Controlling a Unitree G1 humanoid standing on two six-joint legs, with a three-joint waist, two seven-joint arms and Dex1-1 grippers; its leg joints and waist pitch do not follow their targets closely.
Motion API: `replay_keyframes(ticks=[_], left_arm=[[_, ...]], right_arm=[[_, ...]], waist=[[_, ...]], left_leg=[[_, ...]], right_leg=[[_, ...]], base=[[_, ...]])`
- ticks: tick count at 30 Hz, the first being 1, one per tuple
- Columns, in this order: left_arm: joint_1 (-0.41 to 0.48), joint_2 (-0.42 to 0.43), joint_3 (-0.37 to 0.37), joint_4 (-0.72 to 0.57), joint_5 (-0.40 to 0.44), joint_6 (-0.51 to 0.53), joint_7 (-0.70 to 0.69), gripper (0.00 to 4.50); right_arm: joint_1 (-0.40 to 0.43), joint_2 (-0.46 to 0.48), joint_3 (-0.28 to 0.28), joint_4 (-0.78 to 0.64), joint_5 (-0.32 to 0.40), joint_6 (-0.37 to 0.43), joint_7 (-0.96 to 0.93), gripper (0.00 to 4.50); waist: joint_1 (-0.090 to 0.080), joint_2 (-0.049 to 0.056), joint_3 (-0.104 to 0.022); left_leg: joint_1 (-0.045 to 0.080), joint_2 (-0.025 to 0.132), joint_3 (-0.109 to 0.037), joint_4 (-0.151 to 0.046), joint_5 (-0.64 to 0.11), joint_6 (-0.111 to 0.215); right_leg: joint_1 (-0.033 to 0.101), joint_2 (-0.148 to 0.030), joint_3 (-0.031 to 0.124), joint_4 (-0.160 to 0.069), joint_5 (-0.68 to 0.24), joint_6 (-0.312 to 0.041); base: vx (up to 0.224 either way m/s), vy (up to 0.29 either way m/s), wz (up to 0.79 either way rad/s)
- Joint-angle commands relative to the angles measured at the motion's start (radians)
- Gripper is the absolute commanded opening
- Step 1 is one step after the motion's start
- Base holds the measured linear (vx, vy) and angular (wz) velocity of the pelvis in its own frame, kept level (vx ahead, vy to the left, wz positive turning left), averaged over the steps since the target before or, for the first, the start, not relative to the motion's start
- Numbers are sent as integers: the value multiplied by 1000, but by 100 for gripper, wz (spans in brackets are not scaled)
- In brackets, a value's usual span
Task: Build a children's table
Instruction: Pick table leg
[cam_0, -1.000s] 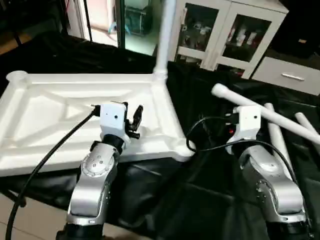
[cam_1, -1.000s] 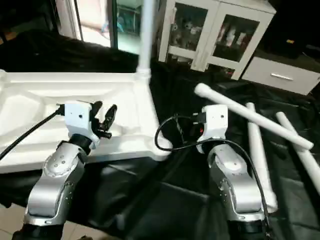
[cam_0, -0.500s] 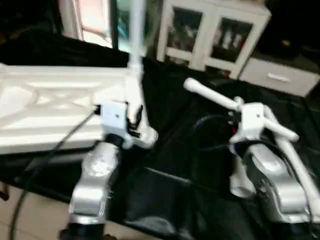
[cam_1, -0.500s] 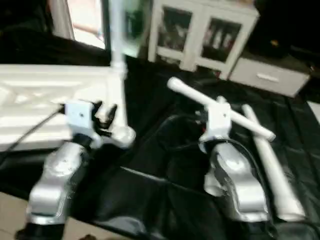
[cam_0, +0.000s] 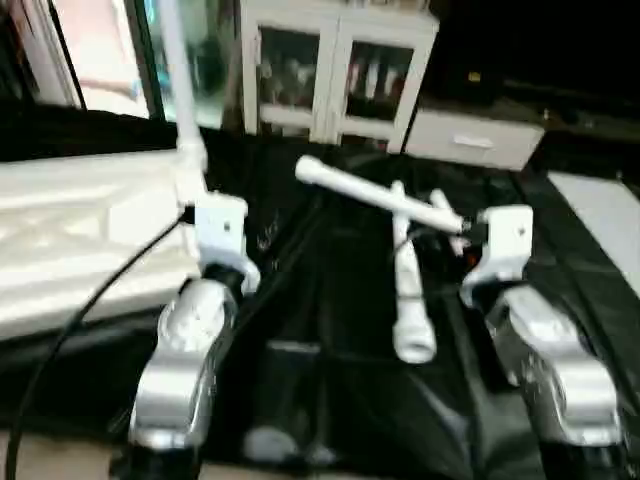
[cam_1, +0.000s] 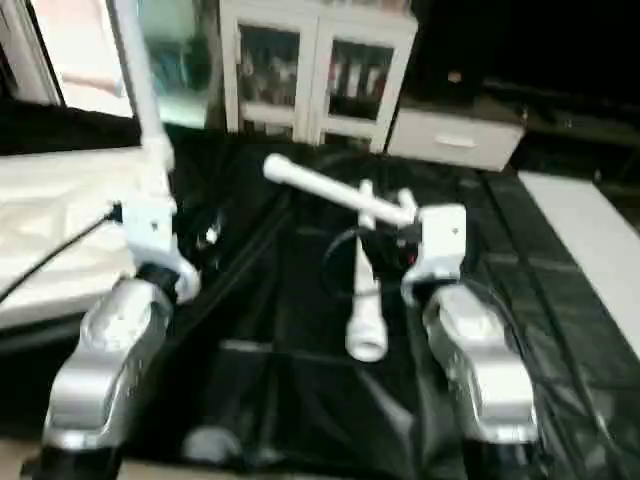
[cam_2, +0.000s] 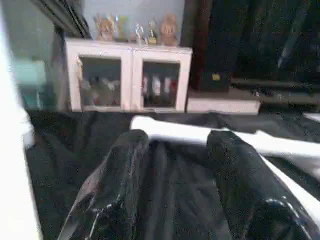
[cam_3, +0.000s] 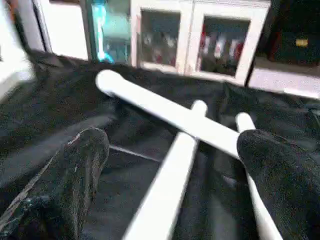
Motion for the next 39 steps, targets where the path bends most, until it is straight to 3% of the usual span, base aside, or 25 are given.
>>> replay_keyframes(ticks=[1,2,3,4,5,6,7,8,9,10,11,12,14,17,20,24,26,31,33,34,35,36,37,38,39], left_arm=[[-4,6,-1,-16,-4,-4,-5,234],[8,3,-1,-25,-11,-13,-9,234],[8,3,-1,-25,-11,-13,-9,234],[14,5,-4,-29,-8,-1,-8,234],[23,13,-13,-33,-5,-1,-16,234],[23,13,-13,-33,-5,-1,-16,234],[38,24,-30,-42,-1,-2,-28,234],[46,26,-36,-48,-5,-3,-36,234],[55,32,-48,-56,-11,-9,-52,234],[65,39,-63,-65,-15,-13,-69,234],[74,46,-76,-73,-19,-17,-84,234],[83,54,-90,-80,-21,-25,-98,234],[89,57,-100,-84,-27,-9,-109,234],[93,68,-118,-84,-33,0,-129,234],[93,76,-128,-88,-46,16,-158,234],[90,97,-143,-101,-58,34,-188,234],[89,100,-139,-106,-63,39,-190,234],[98,133,-117,-147,-106,85,-225,234],[107,150,-118,-170,-125,106,-252,234],[117,167,-124,-198,-150,129,-281,234],[122,177,-126,-214,-164,142,-296,234],[129,195,-133,-244,-185,168,-320,234],[133,205,-135,-258,-195,181,-331,234],[134,205,-136,-259,-195,182,-332,234],[138,217,-138,-281,-203,199,-339,234]], right_arm=[[-22,-1,-6,-7,8,8,7,450],[-21,-4,-7,-8,10,7,13,450],[-21,-4,-7,-8,10,7,13,450],[-19,-5,-6,-10,10,7,16,450],[-16,-4,-6,-13,13,6,19,450],[-16,-4,-6,-13,13,6,19,450],[-13,-2,-6,-17,16,2,22,450],[-13,1,-8,-19,19,-3,25,450],[-17,3,-10,-20,21,-4,26,450],[-23,1,-12,-17,18,-10,26,450],[-32,2,-19,-12,24,-14,31,450],[-43,2,-29,-4,35,-20,40,450],[-64,-13,-35,15,34,-32,54,450],[-119,-59,-40,77,32,-40,106,450],[-197,-162,6,202,-7,-28,199,450],[-386,-282,55,545,-108,-175,340,450],[-416,-293,65,598,-111,-193,378,450],[-575,-348,189,900,-195,-356,620,450],[-621,-350,211,982,-213,-381,676,450],[-662,-346,223,1061,-234,-416,714,450],[-683,-344,228,1099,-247,-433,719,450],[-718,-340,237,1163,-284,-473,692,450],[-733,-338,242,1189,-304,-493,669,450],[-734,-338,242,1192,-304,-494,666,450],[-755,-333,237,1222,-316,-514,631,450]], waist=[[53,-33,-55],[50,-23,-51],[47,-5,-56],[37,57,-93],[15,76,-103],[-23,84,-110],[-22,66,-125],[-31,53,-115],[-20,46,-113],[-21,10,-104],[-32,5,-99],[-50,3,-91],[-67,7,-86],[-102,22,-68],[-118,18,-62],[-130,3,-56],[-137,14,-52],[-163,23,-35],[-160,26,-29],[-135,22,-15],[-128,18,-10],[-53,-2,-6],[-66,-35,-9],[-83,-84,7],[-89,-59,1]], left_leg=[[-150,-73,-49,39,22,104],[-133,-87,-54,0,123,108],[-140,-77,-62,-36,207,117],[-115,-42,-91,-150,530,202],[-36,12,-137,-139,623,272],[40,139,-247,-158,721,472],[126,187,-303,-79,1326,545],[29,66,-218,-78,1616,369],[-28,-13,-174,-101,1565,283],[-70,-98,-108,-112,1132,177],[-73,-110,-86,-116,886,170],[-101,-71,-89,-167,370,121],[-101,-47,-85,-204,110,53],[-81,-16,-74,-232,-279,-44],[-78,-11,-65,-230,-394,-86],[-88,-12,-64,-224,-427,-85],[-83,-9,-65,-223,-462,-84],[-95,15,-72,-268,-646,-101],[-102,22,-59,-288,-675,-97],[-123,37,-23,-333,-671,-86],[-149,48,-9,-367,-678,-79],[-174,53,45,-379,-579,-54],[-115,29,62,-306,-455,-46],[19,-46,19,0,-31,-34],[-80,-77,-43,-22,82,7]], right_leg=[[138,-130,206,-258,-382,72],[126,-97,194,-259,-82,20],[133,-90,175,-252,83,-13],[129,18,44,-165,565,56],[43,27,6,-116,554,90],[-62,-9,24,-29,344,136],[-155,-81,94,-29,223,157],[-121,-51,91,-66,431,185],[-90,-11,69,-98,510,171],[-80,0,75,-188,604,131],[-79,-30,77,-203,580,101],[-38,-81,79,-221,348,28],[-28,-77,69,-239,153,-18],[-60,-66,52,-262,-126,-50],[-74,-68,46,-278,-244,-10],[-79,-76,31,-295,-375,6],[-82,-76,20,-302,-370,-5],[-53,-64,-30,-280,-274,-32],[-44,-58,-37,-255,-261,-45],[-20,-43,-39,-183,-206,-53],[1,-32,-37,-124,-187,-42],[10,-21,15,-31,-159,-10],[-64,-35,60,-117,-365,35],[-263,-117,83,-400,-1054,156],[-141,-146,159,-364,-972,91]], base=[[175,-94,28],[175,-94,28],[187,-45,33],[164,8,11],[164,8,11],[161,0,-5],[102,53,-21],[102,53,-21],[-109,174,-21],[-184,160,9],[-184,160,9],[-99,60,11],[-59,-8,-8],[-90,-26,4],[-96,-17,2],[-85,-4,0],[-80,1,-1],[-62,2,-7],[-71,-25,0],[-111,-75,9],[-111,-75,9],[-109,-131,24],[-59,-213,31],[-59,-213,31],[-32,-201,15]])
